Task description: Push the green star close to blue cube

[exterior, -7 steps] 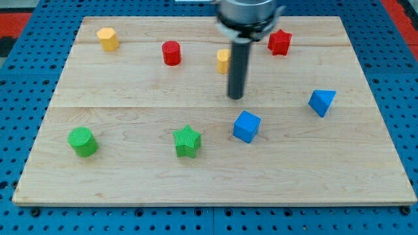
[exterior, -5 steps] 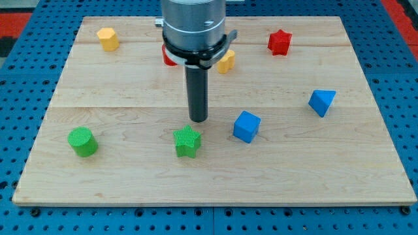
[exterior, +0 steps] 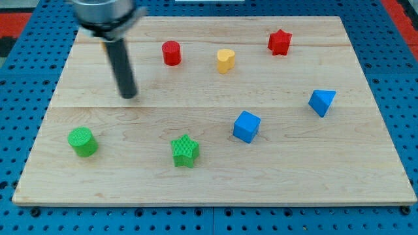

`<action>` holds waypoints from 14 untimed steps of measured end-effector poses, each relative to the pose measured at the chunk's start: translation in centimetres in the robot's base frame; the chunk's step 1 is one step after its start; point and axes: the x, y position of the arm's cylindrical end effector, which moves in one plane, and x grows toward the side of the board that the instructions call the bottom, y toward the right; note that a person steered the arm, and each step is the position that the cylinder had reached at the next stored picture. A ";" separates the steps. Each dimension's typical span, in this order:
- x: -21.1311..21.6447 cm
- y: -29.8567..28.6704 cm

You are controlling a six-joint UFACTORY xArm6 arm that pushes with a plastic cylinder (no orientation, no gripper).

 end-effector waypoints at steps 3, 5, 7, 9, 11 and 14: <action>9.0 -8.7; 14.3 -2.3; 14.0 5.6; 13.7 12.8; 13.2 14.7; 16.4 18.2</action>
